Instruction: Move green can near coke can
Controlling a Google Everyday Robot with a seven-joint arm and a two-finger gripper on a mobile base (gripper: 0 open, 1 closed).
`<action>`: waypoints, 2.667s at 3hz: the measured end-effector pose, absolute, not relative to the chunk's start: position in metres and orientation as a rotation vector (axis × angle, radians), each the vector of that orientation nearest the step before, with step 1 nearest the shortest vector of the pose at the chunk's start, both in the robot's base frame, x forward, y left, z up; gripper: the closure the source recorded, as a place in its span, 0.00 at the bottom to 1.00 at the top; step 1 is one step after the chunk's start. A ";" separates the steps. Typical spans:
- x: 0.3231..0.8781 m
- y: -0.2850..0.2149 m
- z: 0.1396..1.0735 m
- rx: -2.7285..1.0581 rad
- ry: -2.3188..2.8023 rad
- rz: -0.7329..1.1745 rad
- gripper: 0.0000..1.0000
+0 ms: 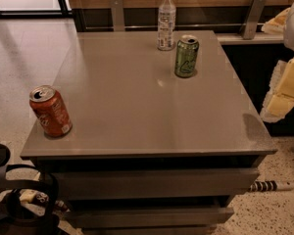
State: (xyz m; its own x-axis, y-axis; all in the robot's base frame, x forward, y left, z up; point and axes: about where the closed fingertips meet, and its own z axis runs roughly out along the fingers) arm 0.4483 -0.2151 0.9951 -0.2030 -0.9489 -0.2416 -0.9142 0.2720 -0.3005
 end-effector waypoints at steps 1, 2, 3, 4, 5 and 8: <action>0.472 -0.231 1.000 -1.601 2.123 -0.086 0.00; 0.529 -0.232 0.977 -1.382 1.944 0.118 0.00; 0.564 -0.224 0.974 -1.225 1.793 0.253 0.00; 0.590 -0.214 0.973 -1.125 1.702 0.366 0.00; 0.590 -0.214 0.973 -1.125 1.702 0.366 0.00; 0.661 -0.167 0.939 -1.003 1.595 0.537 0.00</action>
Offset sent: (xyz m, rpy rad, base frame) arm 0.1272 -0.0078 -0.0028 0.7348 -0.3224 -0.0285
